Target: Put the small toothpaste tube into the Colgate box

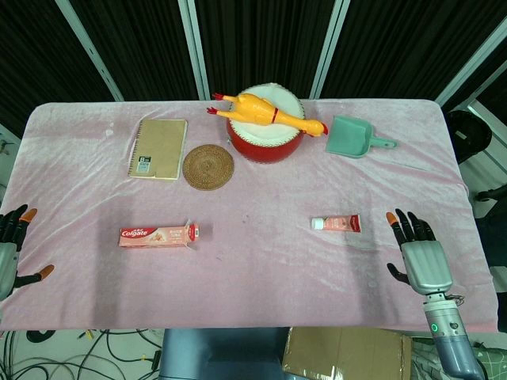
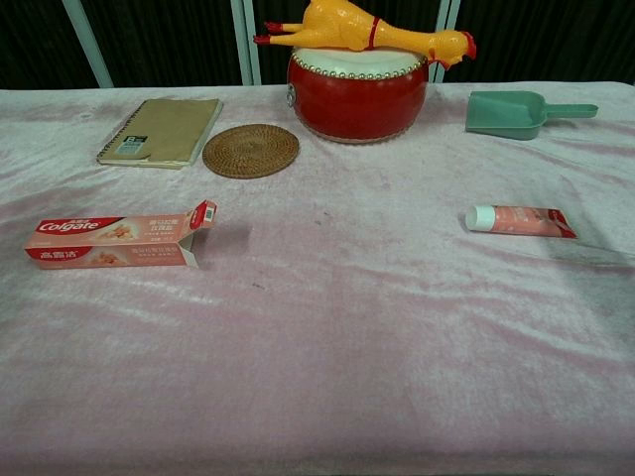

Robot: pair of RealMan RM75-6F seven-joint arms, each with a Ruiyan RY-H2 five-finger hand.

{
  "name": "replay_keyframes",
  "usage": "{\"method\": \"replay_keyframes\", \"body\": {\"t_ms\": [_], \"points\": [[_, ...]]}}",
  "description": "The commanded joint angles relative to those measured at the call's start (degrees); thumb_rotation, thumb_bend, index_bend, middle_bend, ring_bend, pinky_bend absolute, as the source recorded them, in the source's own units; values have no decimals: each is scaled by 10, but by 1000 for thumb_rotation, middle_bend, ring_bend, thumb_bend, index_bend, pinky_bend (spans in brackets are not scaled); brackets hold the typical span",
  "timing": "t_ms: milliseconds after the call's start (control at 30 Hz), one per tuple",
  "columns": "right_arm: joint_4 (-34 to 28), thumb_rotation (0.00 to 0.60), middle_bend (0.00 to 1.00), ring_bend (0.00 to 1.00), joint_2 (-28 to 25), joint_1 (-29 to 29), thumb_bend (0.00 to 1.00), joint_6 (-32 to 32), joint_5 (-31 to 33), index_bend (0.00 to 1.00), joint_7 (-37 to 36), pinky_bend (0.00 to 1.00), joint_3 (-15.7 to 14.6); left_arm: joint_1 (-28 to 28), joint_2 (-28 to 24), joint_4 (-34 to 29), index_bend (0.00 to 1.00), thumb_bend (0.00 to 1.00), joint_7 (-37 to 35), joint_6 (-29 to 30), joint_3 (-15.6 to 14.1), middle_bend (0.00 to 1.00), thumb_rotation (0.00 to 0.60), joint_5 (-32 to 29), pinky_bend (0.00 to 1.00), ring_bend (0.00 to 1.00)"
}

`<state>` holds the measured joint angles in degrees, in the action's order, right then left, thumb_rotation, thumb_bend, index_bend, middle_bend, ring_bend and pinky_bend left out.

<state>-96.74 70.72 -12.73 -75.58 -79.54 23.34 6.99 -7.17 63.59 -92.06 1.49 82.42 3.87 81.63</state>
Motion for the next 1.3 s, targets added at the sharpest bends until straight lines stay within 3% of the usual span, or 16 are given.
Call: {"method": "replay_keyframes", "body": {"t_ms": [33, 600, 900, 1300], "points": [[4, 600, 0, 0, 4, -2, 176, 1, 2, 0, 4, 114, -2, 1, 0, 3, 0, 0, -8, 0, 0, 0, 600, 1, 0, 0], [3, 600, 0, 0, 3, -12, 174, 1, 10, 0, 10, 114, -2, 2, -3, 10, 0, 0, -21, 2, -1, 0, 600, 7, 0, 0], [39, 600, 1, 0, 29, -54, 179, 46, 54, 0, 23, 118, 27, 3, 5, 18, 0, 0, -29, 3, 0, 0, 600, 6, 0, 0], [108, 600, 160, 116, 73, -110, 198, 107, 107, 131, 33, 187, 54, -1, 10, 20, 0, 0, -23, 5, 7, 0, 600, 4, 0, 0]]}}
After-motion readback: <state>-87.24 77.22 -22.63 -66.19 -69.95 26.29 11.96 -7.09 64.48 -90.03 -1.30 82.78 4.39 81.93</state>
